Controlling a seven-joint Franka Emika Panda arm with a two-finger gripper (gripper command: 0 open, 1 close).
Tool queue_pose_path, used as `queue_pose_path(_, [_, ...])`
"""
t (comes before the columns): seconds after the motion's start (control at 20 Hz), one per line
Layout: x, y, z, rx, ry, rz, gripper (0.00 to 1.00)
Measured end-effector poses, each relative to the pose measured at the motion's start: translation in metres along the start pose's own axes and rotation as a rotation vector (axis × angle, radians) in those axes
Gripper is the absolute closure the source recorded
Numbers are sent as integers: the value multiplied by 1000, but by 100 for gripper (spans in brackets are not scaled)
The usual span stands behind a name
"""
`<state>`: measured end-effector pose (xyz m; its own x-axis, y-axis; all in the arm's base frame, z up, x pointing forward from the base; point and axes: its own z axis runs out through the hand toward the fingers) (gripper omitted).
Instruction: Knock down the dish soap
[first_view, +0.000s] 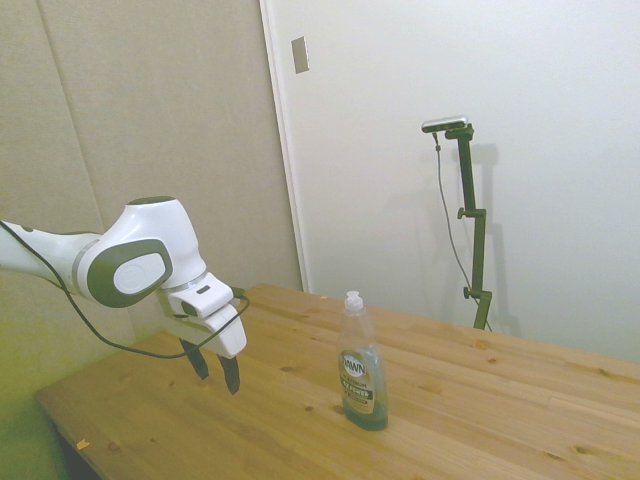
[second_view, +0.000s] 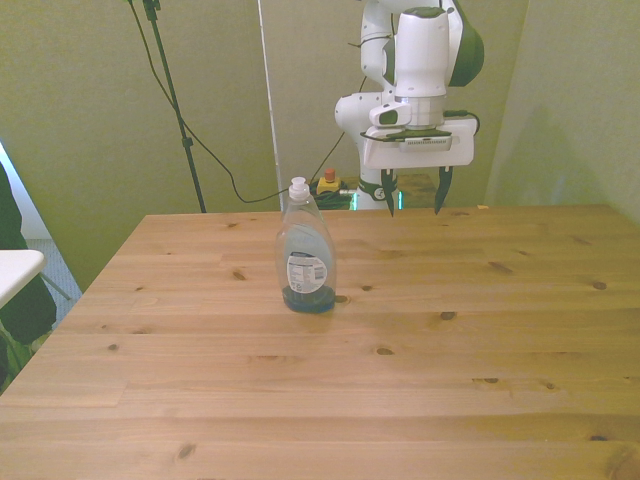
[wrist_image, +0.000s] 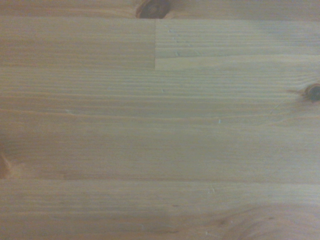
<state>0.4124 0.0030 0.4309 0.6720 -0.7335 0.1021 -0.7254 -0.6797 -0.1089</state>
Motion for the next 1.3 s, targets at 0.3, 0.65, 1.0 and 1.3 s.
queue_pose_path(0.3, [13,12,-12,-2,36,-24,100])
queue_pose_path(0.65, [70,51,-42,-19,121,67,100])
queue_pose_path(1.0, [117,55,-35,-25,113,125,100])
queue_pose_path(1.3, [150,58,-31,-37,119,155,100])
